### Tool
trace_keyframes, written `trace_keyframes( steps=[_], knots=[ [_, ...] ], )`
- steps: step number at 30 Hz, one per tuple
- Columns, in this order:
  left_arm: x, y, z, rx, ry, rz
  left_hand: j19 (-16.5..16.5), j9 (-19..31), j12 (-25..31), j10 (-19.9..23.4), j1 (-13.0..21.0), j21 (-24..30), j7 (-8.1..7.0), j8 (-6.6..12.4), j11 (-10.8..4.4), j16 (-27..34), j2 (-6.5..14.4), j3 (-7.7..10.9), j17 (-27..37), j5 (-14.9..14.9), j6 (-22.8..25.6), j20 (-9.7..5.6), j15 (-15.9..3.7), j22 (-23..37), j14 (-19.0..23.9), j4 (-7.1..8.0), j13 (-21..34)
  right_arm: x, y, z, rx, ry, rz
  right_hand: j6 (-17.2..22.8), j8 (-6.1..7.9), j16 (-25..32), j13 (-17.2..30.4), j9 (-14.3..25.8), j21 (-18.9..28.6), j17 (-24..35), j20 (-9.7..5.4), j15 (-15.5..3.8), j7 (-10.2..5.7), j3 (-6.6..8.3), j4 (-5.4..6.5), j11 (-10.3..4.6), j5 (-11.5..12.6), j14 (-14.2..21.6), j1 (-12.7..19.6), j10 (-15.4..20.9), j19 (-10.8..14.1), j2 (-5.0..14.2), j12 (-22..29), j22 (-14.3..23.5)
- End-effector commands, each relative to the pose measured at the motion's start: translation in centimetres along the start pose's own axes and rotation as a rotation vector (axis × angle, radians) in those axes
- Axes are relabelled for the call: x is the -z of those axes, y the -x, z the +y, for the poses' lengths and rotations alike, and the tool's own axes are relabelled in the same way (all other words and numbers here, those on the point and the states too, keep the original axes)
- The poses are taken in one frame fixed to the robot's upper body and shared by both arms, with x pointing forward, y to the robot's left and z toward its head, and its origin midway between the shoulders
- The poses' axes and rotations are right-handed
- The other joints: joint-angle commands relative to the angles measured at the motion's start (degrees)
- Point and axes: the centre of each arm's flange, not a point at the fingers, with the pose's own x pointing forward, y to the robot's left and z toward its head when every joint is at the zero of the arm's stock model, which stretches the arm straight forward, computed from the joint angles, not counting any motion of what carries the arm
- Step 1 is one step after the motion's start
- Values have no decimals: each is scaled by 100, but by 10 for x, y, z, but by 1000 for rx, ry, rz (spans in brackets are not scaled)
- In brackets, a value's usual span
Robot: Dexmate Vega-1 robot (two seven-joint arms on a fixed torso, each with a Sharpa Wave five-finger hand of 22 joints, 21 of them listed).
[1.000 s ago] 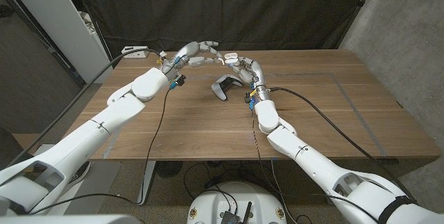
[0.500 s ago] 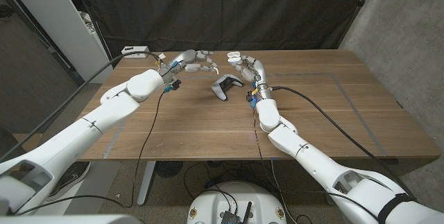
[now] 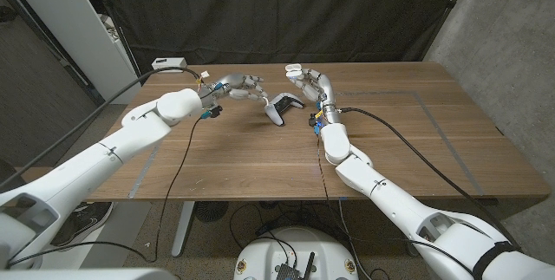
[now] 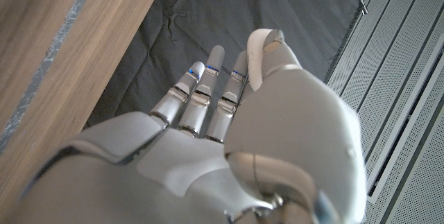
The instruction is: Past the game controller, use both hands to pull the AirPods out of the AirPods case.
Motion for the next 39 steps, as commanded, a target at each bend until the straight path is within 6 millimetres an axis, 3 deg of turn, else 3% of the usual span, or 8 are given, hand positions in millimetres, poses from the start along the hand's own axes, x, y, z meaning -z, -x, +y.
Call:
trace_keyframes(
  steps=[1, 13, 24, 31, 34, 39],
  knots=[
    [15, 3, -7, 75, -91, 76, -43, 483, -32, -33, -4, -23, 211, 11, -8, 5, -26, 47, 1, -18, 299, 23, 2, 3, -62, -13, 3, -2, 4, 1, -1, 0, 0, 414, 18, -2, 15, 1209, 2, 26, -3, -971, -376, -13, 11, -21, 31, 65, 14, 9, 31, 40, -8, 13],
    [30, 17, -13, 115, -186, 112, -81, 450, -48, -95, 2, -38, 192, -17, -66, 12, -39, 54, -8, -19, 334, 28, -66, -6, -158, -16, -13, -4, 7, 4, -16, 3, 9, 433, 21, -16, 14, 1204, 1, 27, 0, -970, -378, -15, 12, -34, 32, 65, 12, 7, 33, 43, -16, 13],
    [46, 16, -32, 128, -223, 150, -77, 418, -42, -108, -49, -37, 117, -73, -67, 38, -39, 41, -9, -19, 288, 16, -75, -11, -163, 22, -21, -6, 8, 6, -26, 8, 17, 401, 11, -22, 22, 1213, 0, 31, 0, -970, -381, -20, 14, -31, 32, 71, 7, 10, 35, 44, -16, 12],
    [48, 14, -38, 132, -232, 148, -67, 399, -12, -54, -137, -33, -85, -103, -96, 64, -47, 10, -6, -22, 267, -22, -108, -13, -112, 77, -22, -6, 7, 7, -29, 11, 24, 417, 18, -33, 25, 1217, -1, 32, 0, -973, -388, -21, 11, -32, 32, 63, 9, 10, 35, 41, -19, 12],
    [49, 15, -36, 124, -222, 147, -72, 384, -12, -64, -182, -35, -155, -168, -83, 66, -52, -6, -5, -24, 141, -11, -95, -13, -106, 103, -22, -6, 6, 7, -31, 12, 26, 417, 17, -30, 22, 1215, -2, 34, -8, -970, -390, -21, 14, -28, 32, 71, 6, 14, 34, 47, -20, 12],
    [50, 19, -31, 111, -213, 147, -70, 345, 0, -52, -305, -33, -400, -348, -98, 71, -92, -55, -6, -36, -220, -54, -124, -13, -72, 159, -22, -5, 4, 8, -32, 11, 31, 413, 14, -29, 22, 1215, -2, 37, -6, -971, -380, -24, 14, -24, 32, 78, 6, 22, 35, 46, -19, 12]
  ],
)
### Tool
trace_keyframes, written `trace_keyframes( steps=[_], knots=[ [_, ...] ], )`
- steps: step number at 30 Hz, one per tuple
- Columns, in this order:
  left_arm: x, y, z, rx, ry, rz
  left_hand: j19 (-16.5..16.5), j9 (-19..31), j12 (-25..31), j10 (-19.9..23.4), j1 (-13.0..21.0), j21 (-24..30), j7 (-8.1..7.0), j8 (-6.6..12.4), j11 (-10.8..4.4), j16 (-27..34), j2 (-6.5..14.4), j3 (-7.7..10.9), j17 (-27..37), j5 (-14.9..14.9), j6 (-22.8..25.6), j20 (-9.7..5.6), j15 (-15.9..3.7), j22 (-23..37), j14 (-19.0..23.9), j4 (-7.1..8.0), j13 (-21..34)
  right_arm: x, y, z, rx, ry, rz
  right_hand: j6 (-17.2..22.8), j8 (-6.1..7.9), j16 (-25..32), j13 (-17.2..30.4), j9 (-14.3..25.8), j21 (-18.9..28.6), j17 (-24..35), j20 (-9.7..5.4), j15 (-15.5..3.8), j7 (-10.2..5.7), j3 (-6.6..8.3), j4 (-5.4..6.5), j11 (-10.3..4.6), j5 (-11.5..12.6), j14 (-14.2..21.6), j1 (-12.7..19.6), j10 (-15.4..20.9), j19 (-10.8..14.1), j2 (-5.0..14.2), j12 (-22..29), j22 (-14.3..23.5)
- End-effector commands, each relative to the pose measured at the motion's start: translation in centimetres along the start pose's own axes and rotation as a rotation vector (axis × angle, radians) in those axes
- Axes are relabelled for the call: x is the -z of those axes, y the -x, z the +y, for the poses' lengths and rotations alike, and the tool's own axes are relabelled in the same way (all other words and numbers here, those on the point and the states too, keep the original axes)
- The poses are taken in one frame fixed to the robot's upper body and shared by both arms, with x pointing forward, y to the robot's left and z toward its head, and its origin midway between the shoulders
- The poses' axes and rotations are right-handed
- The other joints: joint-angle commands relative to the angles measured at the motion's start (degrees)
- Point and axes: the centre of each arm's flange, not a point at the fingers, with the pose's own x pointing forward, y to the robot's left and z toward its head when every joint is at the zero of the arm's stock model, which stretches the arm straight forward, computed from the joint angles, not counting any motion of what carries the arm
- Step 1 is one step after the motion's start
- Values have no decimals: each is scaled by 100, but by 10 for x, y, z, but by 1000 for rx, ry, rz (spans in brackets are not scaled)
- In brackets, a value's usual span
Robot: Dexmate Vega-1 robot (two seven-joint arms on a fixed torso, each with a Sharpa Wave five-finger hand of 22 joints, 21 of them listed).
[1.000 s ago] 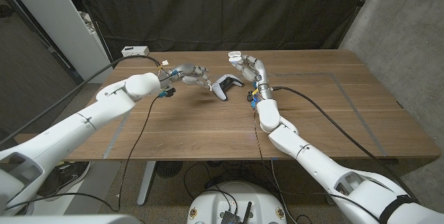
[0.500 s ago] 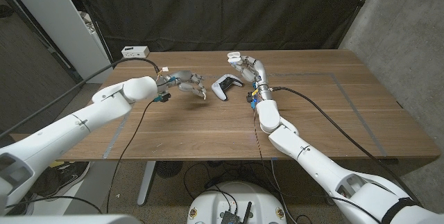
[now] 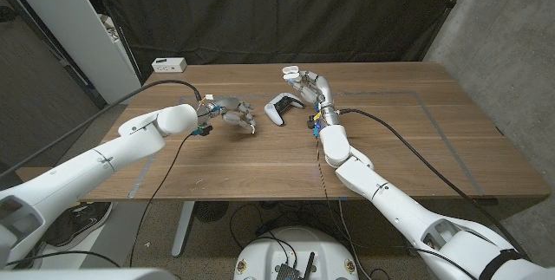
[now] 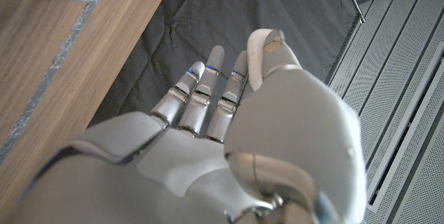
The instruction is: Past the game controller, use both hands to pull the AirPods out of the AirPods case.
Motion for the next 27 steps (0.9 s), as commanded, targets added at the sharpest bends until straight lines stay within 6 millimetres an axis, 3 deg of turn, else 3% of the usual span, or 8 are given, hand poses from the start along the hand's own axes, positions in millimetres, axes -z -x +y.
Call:
trace_keyframes(
  steps=[1, 3, 5, 10, 11, 14, 25, 27],
  knots=[
    [6, 4, 1, -18, 8, 8, -6, 338, 30, 31, -98, 11, -164, -147, -19, 39, -58, -22, 11, -17, -327, -62, -39, 14, 38, 55, 4, 1, -3, 2, -8, 1, 9, 411, 36, -10, 22, 1216, -2, 8, -6, -971, -380, -6, 30, -28, 32, 78, -1, 24, 36, 57, 1, 12],
    [5, 6, 4, -20, 8, -3, -22, 276, 21, -14, -161, 8, -347, -377, -40, 33, -133, -66, 10, -30, -869, -66, -45, 16, 39, 46, 5, 2, -4, 2, -4, -2, 10, 405, 34, -11, 24, 1218, -1, 9, -10, -974, -386, -7, 27, -40, 32, 77, 2, 21, 38, 54, 0, 12],
    [4, 8, 7, -24, 8, -9, -33, 241, 12, -54, -188, 5, -420, -439, -36, 30, -152, -80, 12, -36, -1103, -72, -44, 17, 28, 40, 7, 3, -5, 3, -6, -2, 12, 404, 34, -16, 26, 1219, -1, 7, -8, -969, -398, -7, 29, -33, 32, 76, -1, 16, 40, 57, -2, 12],
    [1, 8, 19, 72, 5, -29, -256, 25, -95, -499, -343, -50, -465, -515, 1, -20, -260, -162, 29, -55, -2273, 33, 123, 22, -289, 24, 16, 4, -7, 4, -2, -2, 13, 413, 35, -16, 27, 1217, -1, 13, -6, -974, -395, -9, 26, -29, 32, 79, 1, 16, 40, 52, -4, 12],
    [-1, 8, 21, 75, 2, -34, -481, -87, -145, -815, -416, -93, -471, -489, 192, -26, -253, -182, 39, -41, -2674, 142, 271, 22, -534, 36, 19, 4, -7, 4, -2, -3, 14, 408, 34, -21, 28, 1218, -2, 9, -6, -973, -387, -8, 26, -34, 32, 74, 1, 12, 40, 52, -5, 12],
    [-7, 6, 25, 100, -12, -60, -607, -213, -137, -1023, -528, -94, -456, -509, 292, -22, -324, -246, 44, -50, -3175, 148, 341, 20, -721, 47, 23, 4, -9, 4, -2, 0, 14, 414, 35, -22, 28, 1217, -2, 11, -3, -973, -382, -7, 26, -38, 33, 76, 2, 13, 40, 55, -6, 12],
    [-31, 9, 44, -163, 112, -260, -171, -387, 96, -627, -775, 98, -471, -373, 219, 151, -372, -345, 44, -45, -3235, -22, 214, 24, -248, 109, 37, 4, -10, 3, 19, 4, 15, 421, 35, -23, 34, 1216, -2, 22, -9, -976, -386, -8, 23, -43, 35, 84, 8, 11, 44, 55, -10, 12],
    [-33, 7, 46, -162, 139, -280, -154, -438, 101, -627, -802, 94, -433, -470, 250, 127, -367, -349, 43, -43, -3577, -31, 208, 27, -225, 103, 44, 3, -10, 3, 22, 7, 11, 426, 35, -20, 29, 1213, -2, 26, -9, -972, -383, -9, 25, -34, 34, 89, 5, 8, 45, 55, -15, 12]
  ],
)
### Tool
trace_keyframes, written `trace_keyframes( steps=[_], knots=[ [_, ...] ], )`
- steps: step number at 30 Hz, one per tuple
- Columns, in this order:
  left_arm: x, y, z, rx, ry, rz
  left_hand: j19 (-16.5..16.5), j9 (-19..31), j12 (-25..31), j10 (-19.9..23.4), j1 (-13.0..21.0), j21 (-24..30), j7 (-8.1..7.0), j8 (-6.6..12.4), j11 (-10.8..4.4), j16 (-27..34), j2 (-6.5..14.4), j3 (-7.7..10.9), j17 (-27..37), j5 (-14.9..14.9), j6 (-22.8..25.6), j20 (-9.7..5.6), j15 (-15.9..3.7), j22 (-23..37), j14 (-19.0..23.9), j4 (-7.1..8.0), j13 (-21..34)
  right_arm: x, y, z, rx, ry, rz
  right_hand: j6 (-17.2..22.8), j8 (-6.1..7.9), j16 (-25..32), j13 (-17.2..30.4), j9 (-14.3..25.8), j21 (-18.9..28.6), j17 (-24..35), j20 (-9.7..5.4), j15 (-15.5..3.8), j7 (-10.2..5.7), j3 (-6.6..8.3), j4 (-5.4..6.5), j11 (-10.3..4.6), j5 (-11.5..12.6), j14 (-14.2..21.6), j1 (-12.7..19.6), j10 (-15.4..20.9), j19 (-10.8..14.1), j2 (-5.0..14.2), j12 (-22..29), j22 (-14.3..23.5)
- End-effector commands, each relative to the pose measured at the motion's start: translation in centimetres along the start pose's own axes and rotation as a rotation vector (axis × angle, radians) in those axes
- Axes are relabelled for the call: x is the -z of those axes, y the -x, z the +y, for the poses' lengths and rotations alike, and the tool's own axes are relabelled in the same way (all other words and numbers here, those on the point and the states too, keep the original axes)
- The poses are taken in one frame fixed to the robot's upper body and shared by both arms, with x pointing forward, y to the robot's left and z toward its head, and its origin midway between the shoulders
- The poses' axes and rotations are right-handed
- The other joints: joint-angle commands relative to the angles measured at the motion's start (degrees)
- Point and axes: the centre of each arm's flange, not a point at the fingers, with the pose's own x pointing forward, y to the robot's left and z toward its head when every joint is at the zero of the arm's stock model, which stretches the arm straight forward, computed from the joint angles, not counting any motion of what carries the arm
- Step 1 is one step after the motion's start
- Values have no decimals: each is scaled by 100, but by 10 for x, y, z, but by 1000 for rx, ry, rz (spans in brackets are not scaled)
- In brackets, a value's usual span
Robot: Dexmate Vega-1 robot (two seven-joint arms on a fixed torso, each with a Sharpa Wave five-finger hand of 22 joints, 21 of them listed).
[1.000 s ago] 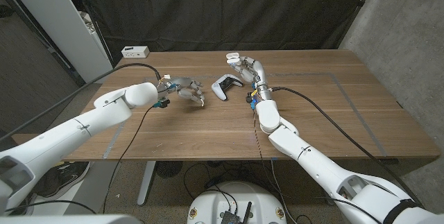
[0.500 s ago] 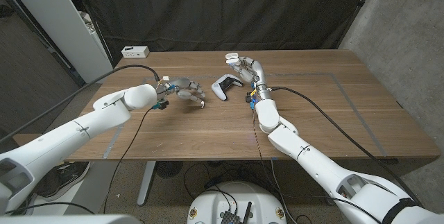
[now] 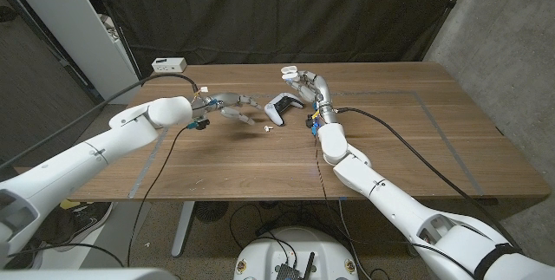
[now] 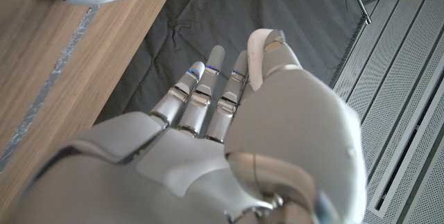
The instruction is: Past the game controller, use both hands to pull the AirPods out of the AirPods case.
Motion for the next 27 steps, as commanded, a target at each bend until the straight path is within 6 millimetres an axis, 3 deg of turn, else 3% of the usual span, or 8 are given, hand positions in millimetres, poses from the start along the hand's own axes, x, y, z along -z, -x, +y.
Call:
trace_keyframes(
  steps=[1, 5, 15, 27],
  knots=[
    [-20, -5, 16, -159, 109, -159, 83, -83, 39, 48, -96, 38, 42, -96, 47, 2, 1, -33, 19, 2, -578, 0, -11, 12, 63, -13, 31, -1, -2, -2, 23, 6, -8, 405, 47, -24, 32, 1212, -2, 26, -11, -962, -367, -1, 31, -37, 36, 76, 7, 8, 45, 85, -14, 11],
    [-21, -10, 17, -154, 109, -172, 90, -164, 11, -36, -125, 26, 22, -114, 83, -33, 5, -34, 19, 2, -1205, 6, 37, 15, 50, -34, 39, -1, -1, -3, 34, 7, -10, 400, 47, -27, 39, 1216, -1, 26, -12, -963, -361, -3, 31, -42, 35, 76, 7, 6, 47, 83, -13, 11],
    [-28, -23, 25, -137, 90, -196, 71, -269, 2, -86, -176, 6, 15, -121, 155, -59, 9, -41, 24, 2, -1978, 46, 127, 19, -6, -52, 47, -1, 1, -6, 44, 15, -13, 400, 47, -39, 32, 1221, -2, 26, -13, -960, -362, -7, 34, -36, 35, 69, 3, 19, 48, 84, -16, 12],
    [-44, -34, 38, -130, 51, -252, 66, -306, -6, -121, -217, 1, -4, -76, 197, -63, 23, -46, 27, 3, -2245, 78, 171, 23, -32, -48, 50, -1, 3, -4, 32, 14, -16, 398, 43, -45, 38, 1221, -4, 30, -15, -964, -369, -10, 32, -42, 34, 70, 9, 13, 46, 88, -22, 12]
  ],
)
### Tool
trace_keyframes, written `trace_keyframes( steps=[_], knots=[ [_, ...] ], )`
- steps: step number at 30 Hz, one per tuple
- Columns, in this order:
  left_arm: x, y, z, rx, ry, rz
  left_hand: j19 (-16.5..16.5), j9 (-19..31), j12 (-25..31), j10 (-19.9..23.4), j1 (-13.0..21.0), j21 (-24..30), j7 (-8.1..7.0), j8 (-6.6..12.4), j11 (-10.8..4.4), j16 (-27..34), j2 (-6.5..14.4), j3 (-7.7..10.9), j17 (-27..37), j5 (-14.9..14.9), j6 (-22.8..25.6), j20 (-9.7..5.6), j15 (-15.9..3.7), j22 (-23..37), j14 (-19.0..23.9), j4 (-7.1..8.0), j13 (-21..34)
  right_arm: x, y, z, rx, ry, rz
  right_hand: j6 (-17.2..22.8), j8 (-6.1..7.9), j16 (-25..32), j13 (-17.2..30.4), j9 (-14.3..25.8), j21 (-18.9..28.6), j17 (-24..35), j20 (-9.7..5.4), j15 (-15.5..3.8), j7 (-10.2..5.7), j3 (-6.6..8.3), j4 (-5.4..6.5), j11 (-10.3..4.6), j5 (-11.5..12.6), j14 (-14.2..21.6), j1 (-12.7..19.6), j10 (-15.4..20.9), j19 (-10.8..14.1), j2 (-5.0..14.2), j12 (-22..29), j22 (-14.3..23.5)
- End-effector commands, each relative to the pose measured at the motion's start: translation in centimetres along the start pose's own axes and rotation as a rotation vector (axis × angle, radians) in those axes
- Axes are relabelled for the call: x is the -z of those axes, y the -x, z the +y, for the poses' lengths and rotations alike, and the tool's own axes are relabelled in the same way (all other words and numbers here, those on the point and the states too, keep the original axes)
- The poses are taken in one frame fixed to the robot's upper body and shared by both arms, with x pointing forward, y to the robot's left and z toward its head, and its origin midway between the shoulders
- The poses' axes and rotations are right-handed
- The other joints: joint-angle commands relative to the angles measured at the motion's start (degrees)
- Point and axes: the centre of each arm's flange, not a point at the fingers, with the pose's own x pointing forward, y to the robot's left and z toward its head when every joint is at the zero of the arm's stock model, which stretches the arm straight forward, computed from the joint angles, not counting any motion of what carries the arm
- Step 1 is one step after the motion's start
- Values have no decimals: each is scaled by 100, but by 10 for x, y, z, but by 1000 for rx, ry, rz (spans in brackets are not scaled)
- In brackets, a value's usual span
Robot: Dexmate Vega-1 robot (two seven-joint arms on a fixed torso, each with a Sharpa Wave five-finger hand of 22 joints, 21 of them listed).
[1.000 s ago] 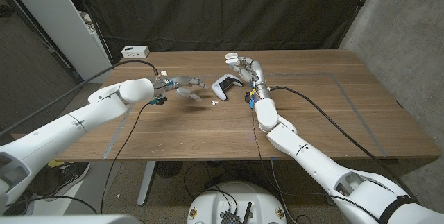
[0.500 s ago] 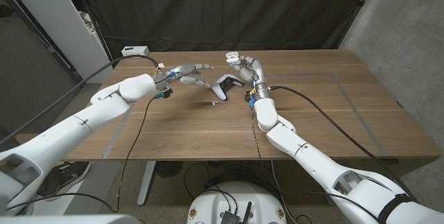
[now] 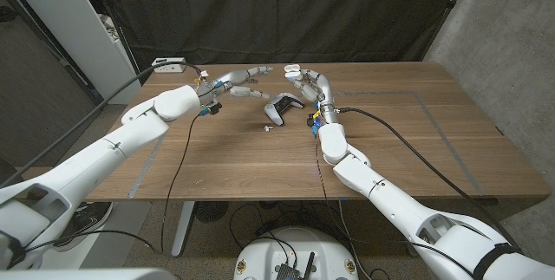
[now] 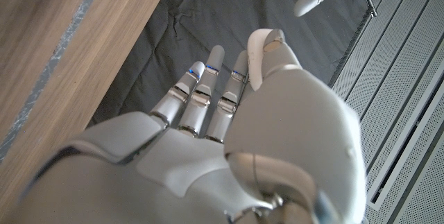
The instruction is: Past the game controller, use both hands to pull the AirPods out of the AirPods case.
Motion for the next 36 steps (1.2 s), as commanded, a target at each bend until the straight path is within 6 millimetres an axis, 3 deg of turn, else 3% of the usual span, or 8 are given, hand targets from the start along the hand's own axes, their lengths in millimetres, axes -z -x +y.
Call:
trace_keyframes(
  steps=[1, 13, 19, 20, 27, 32, 33, 36],
  knots=[
    [-15, -16, 8, 14, -26, -62, -15, 12, -16, 2, -56, 3, -33, 42, 36, -35, 10, -24, 7, 3, -42, 42, 37, 23, -17, -23, 23, 0, 3, 0, -6, 0, -3, 401, 33, -3, 9, 1219, -3, 31, -13, -988, -372, -1, 38, -44, 34, 48, 19, 26, 48, 48, 4, 12],
    [-23, -26, 12, 14, -47, -94, -2, 1, -14, -6, -89, 7, -29, 102, 54, -31, 16, -31, 8, 3, 13, 44, 36, 26, -15, -15, 24, -2, 9, 4, -35, 0, -4, 404, 28, -7, 9, 1214, -5, 38, -9, -986, -358, -5, 37, -30, 34, 52, 24, 44, 47, 49, 5, 12],
    [-26, -31, 10, 28, -48, -110, 0, -15, -6, -10, -140, 7, 60, 246, 66, -26, 13, -45, 8, 5, 370, 57, 10, 30, -9, -11, 26, -4, 11, 6, -48, 0, -10, 410, 27, -9, 12, 1212, -6, 40, -11, -985, -364, -9, 38, -38, 33, 53, 23, 37, 47, 47, 1, 12],
    [-26, -31, 9, 30, -49, -111, -2, -22, -1, -9, -159, 6, 196, 322, 67, -24, 10, -50, 7, 6, 617, 56, 4, 31, 0, -15, 26, -4, 11, 6, -47, -2, -9, 404, 27, -9, 12, 1215, -5, 40, -11, -985, -363, -10, 38, -35, 33, 54, 23, 39, 47, 47, 1, 12],
    [-28, -33, 6, 37, -36, -125, -3, -23, 31, 6, -211, 4, 696, 649, 85, -24, 31, -47, 4, 18, 1952, 55, -13, 35, 8, -52, 26, -5, 13, 7, -49, -3, -12, 408, 27, -13, 20, 1216, -5, 42, -7, -985, -366, -14, 38, -45, 33, 55, 23, 39, 49, 46, 2, 12],
    [-30, -28, 4, 13, -21, -147, 22, 35, 93, 147, -246, 13, 770, 916, 45, -2, 91, -29, 6, 26, 2939, 46, -75, 36, 94, -64, 24, -4, 14, 6, -44, -2, -12, 406, 23, -20, 17, 1213, -5, 42, -5, -987, -365, -16, 37, -39, 33, 47, 25, 42, 50, 45, -1, 12],
    [-31, -27, 4, 7, -15, -152, 37, 109, 118, 212, -267, 16, 924, 1109, 28, 12, 127, -19, 6, 28, 3461, 54, -106, 35, 168, -65, 21, -4, 14, 6, -45, -1, -12, 403, 23, -18, 14, 1215, -7, 45, -7, -985, -363, -17, 38, -39, 33, 49, 24, 41, 47, 45, -4, 12],
    [-31, -24, 3, -20, 3, -169, 131, 293, 191, 432, -270, 42, 911, 1483, -55, 42, 115, -17, 3, 23, 4266, 16, -182, 32, 334, -104, 18, -5, 14, 6, -42, 0, -13, 399, 23, -18, 15, 1221, -7, 46, -8, -986, -373, -18, 38, -30, 33, 49, 26, 41, 46, 47, -5, 12]
  ],
)
